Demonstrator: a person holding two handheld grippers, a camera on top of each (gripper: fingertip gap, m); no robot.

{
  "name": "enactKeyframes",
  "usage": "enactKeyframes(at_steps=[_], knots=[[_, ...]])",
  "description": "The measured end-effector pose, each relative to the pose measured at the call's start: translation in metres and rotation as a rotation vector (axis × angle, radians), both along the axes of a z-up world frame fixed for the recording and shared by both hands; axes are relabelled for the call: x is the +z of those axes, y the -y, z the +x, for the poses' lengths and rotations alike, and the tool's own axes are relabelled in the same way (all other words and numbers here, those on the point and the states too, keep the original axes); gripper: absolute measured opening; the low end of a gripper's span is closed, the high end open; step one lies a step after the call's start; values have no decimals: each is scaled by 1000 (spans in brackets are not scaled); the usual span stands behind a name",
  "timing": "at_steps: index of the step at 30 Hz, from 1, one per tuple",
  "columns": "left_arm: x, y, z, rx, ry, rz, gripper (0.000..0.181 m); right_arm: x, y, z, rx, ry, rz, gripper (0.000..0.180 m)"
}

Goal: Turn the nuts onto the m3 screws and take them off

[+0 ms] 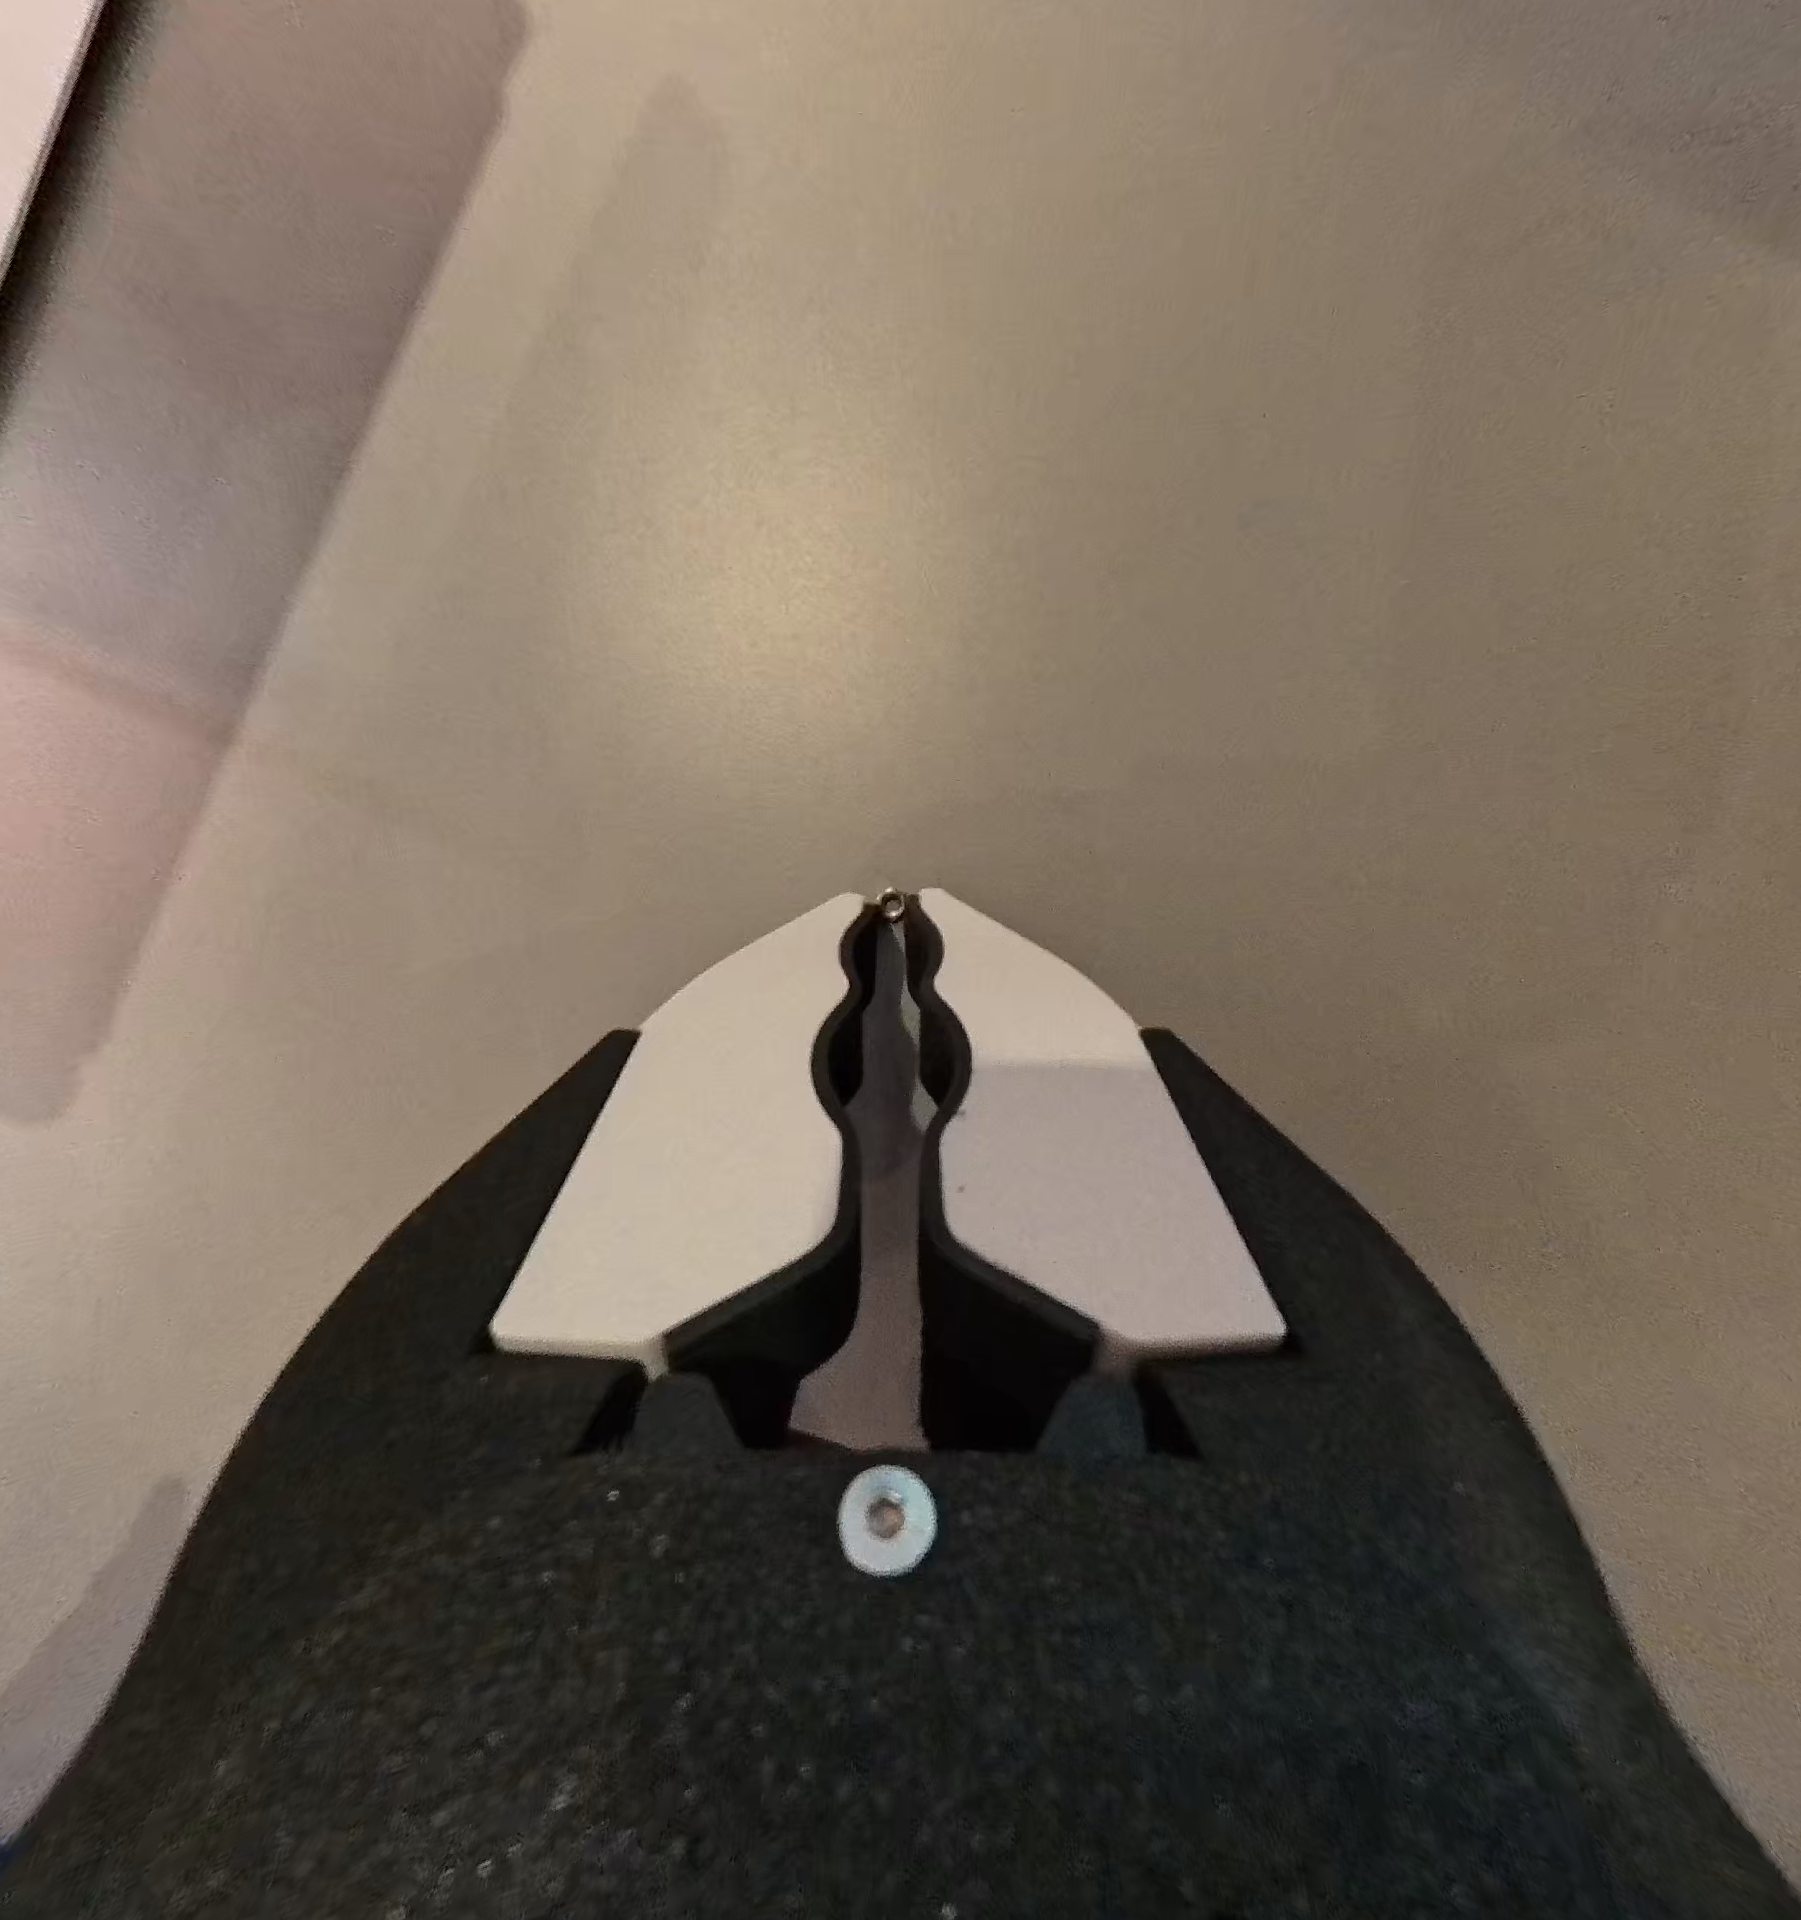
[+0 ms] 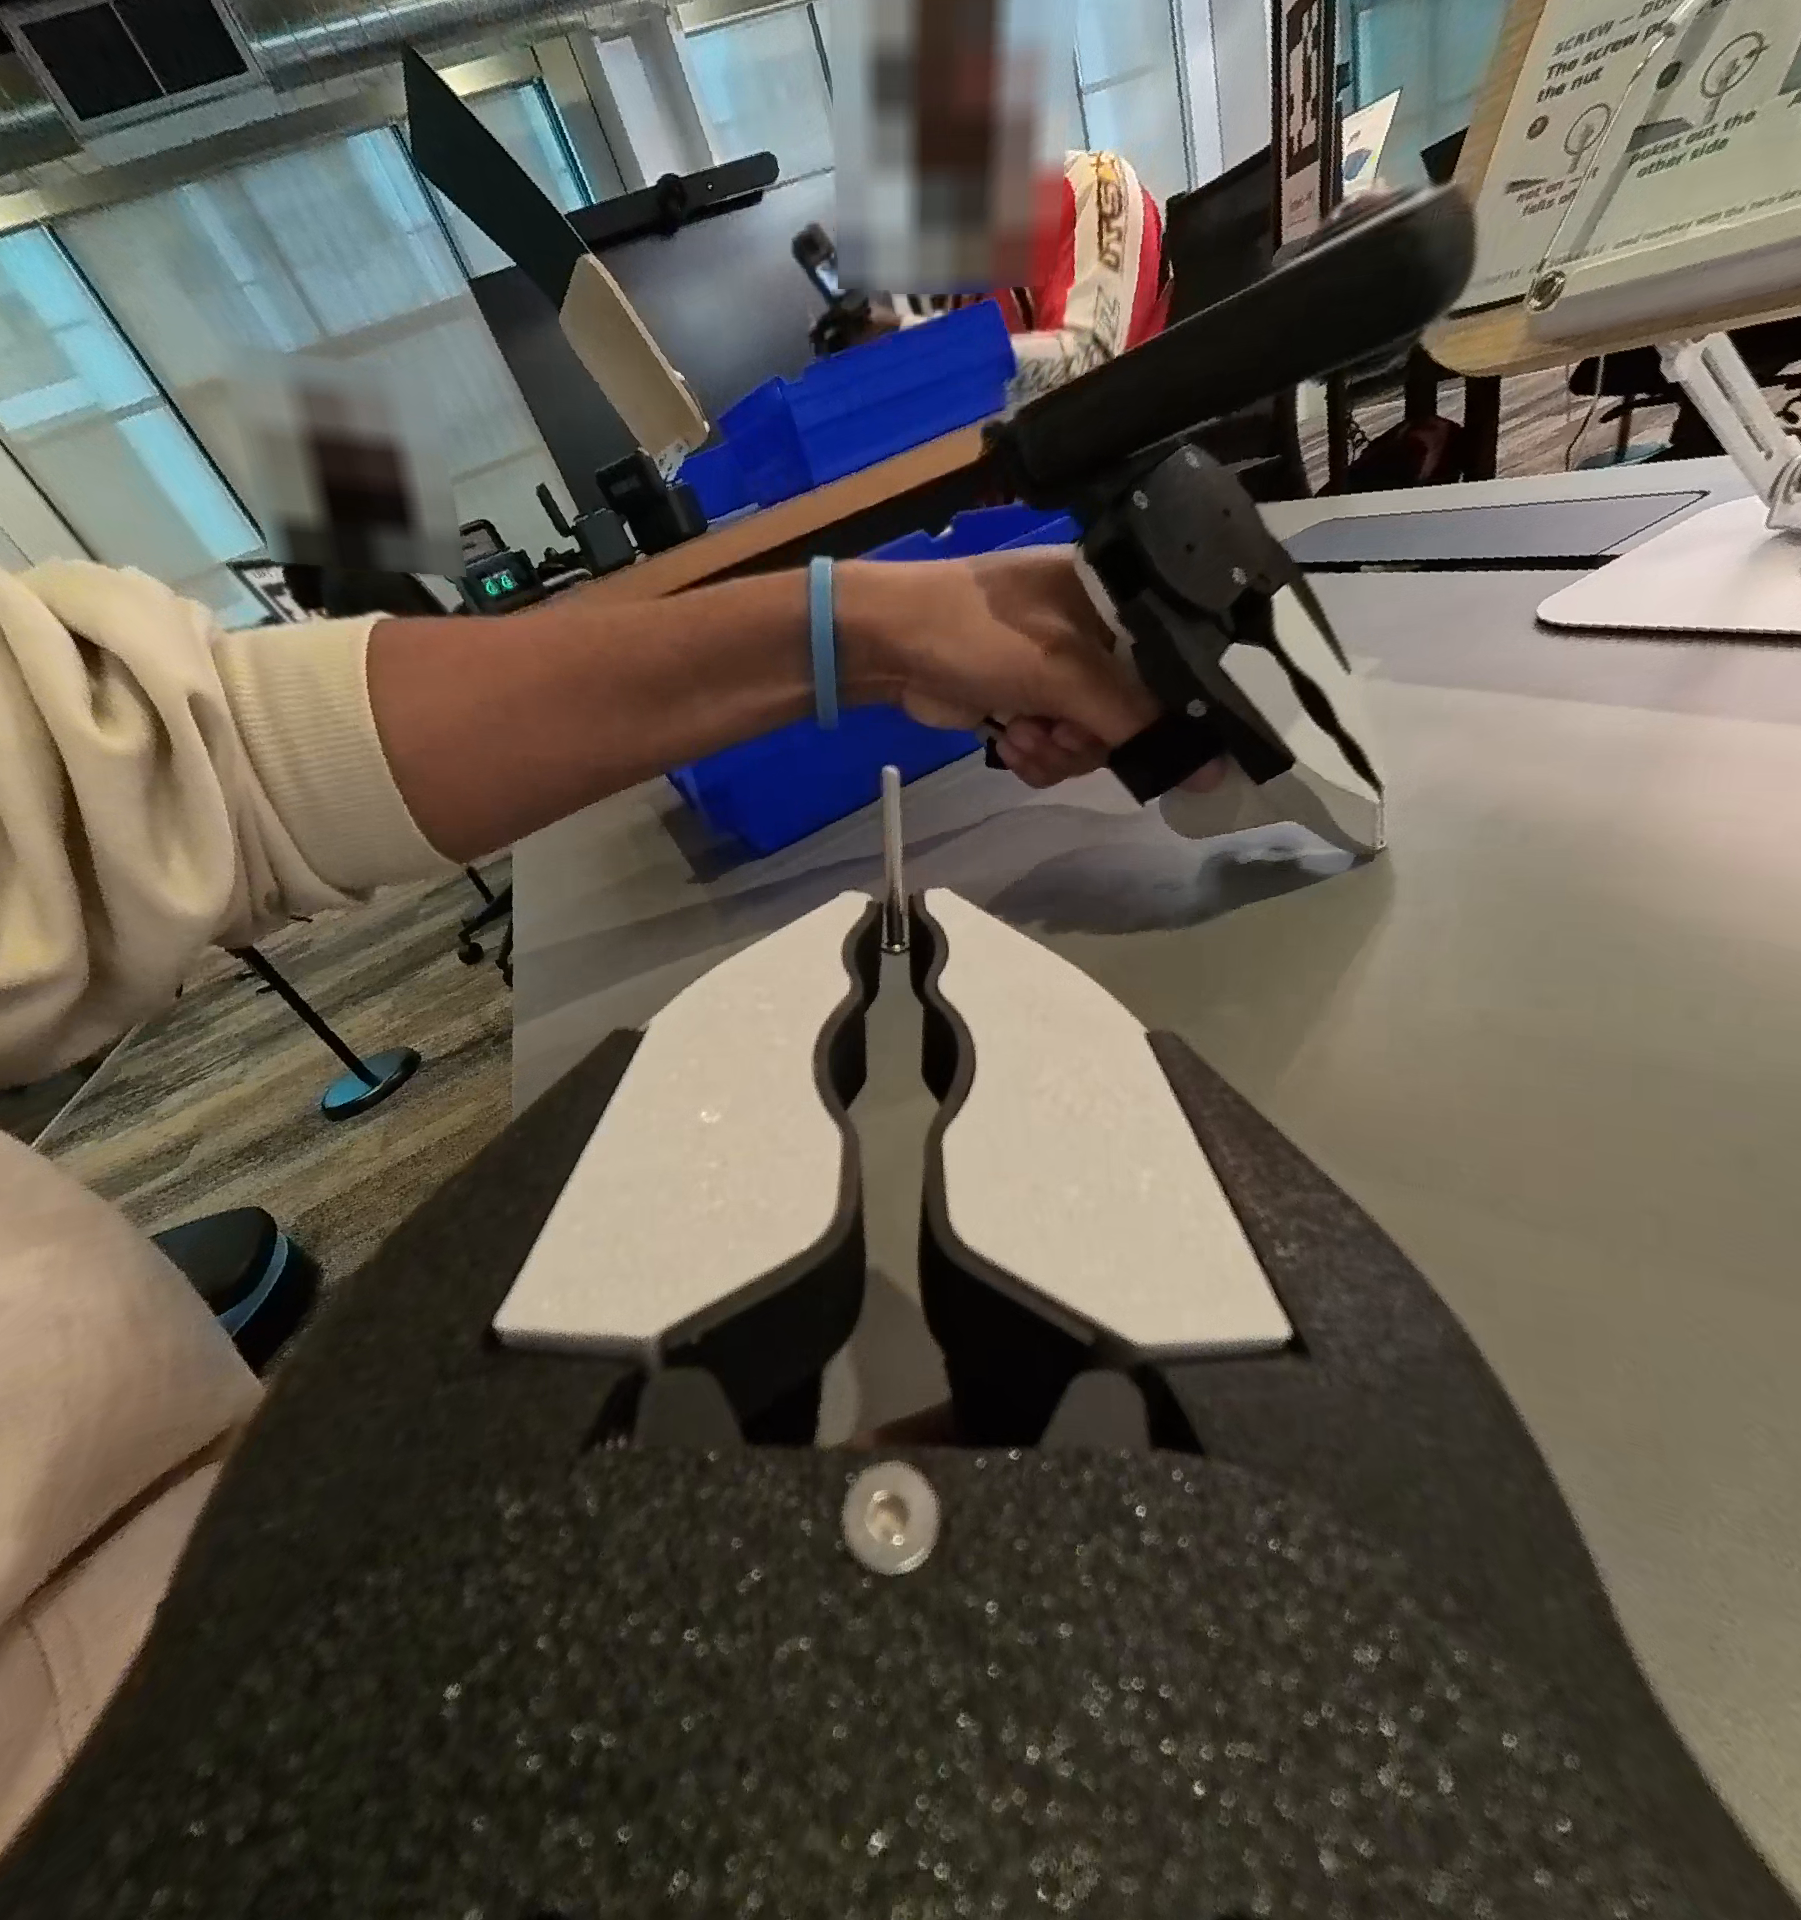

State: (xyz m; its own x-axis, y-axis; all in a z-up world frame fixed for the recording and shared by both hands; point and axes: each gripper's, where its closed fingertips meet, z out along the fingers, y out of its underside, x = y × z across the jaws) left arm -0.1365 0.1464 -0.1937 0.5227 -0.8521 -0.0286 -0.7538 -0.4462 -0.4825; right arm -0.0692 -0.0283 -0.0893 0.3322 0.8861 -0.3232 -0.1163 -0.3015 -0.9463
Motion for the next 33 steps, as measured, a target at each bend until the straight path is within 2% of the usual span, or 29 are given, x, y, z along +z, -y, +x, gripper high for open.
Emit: enactKeyframes(at_steps=[1, 6, 11, 12, 14, 16, 23, 33], knots=[[0, 2, -1, -9, 9, 4, 4, 0, -1, 1, -4, -2, -1, 4], [32, 30, -1, -48, 176, 69, 0, 0, -5, 3, -34, -4, -5, 4], [61, 65, -13, -30, 258, 156, 0, -1, -5, 2, -39, 12, 9, 4], [64, 70, -10, -45, 272, 168, 9, -1, -5, 2, -39, 14, 12, 4], [61, 72, -4, -81, 228, 181, 21, -1, -5, 1, -38, 14, 14, 4], [52, 65, 4, -124, 168, 189, 23, -1, -4, 1, -33, 11, 12, 4], [17, 34, 17, -230, 74, 97, 21, 0, -2, 0, -27, 15, 29, 4], [1, 39, 28, -304, 46, 59, 21, -1, 0, -2, -8, 15, 22, 4]])
